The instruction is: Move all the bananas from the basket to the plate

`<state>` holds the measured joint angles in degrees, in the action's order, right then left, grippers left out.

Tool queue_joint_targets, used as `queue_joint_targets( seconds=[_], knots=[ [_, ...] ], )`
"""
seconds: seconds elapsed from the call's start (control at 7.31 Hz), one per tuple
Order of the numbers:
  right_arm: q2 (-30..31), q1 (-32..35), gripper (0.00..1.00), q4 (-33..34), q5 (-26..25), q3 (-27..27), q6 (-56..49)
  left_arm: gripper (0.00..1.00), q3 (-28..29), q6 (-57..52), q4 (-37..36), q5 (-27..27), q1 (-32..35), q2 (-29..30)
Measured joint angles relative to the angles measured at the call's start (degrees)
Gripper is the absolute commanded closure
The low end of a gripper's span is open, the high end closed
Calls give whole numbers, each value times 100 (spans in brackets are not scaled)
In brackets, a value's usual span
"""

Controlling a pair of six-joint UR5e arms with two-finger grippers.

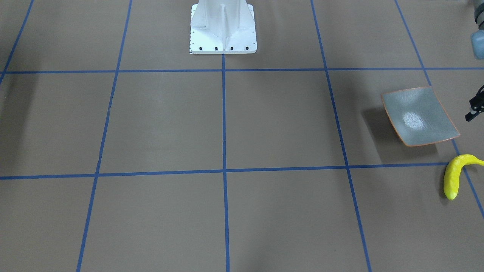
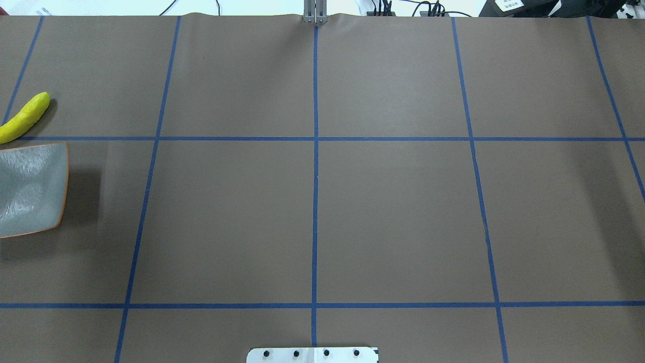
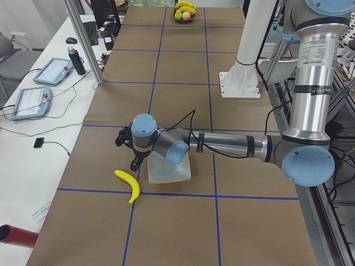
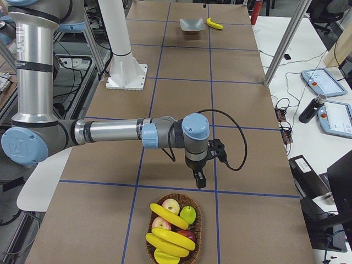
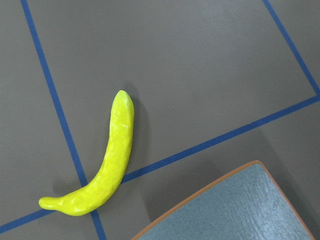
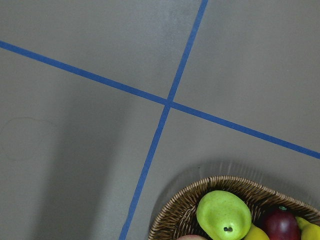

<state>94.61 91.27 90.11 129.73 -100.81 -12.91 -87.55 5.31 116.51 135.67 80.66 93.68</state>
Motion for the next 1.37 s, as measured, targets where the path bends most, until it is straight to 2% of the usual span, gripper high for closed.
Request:
queue_joint_targets(
  seconds=[0.27,0.55,0.82,1.09,1.37],
  knots=[
    [-5,5,0,-10,7,-23,29,0,1104,-32,393,-351,-106,732],
    [6,5,0,-200,3,-10,44,0,2254,-40,1241,-721,-655,1277],
    [27,5,0,-363,0,1,63,3,2632,-399,1582,-1063,-1227,1337],
    [51,5,0,-403,1,-30,62,5,2870,-998,1578,-1132,-1174,1337],
    [69,5,0,-449,2,-43,59,8,2912,-1127,1419,-1132,-950,1375]
  ],
)
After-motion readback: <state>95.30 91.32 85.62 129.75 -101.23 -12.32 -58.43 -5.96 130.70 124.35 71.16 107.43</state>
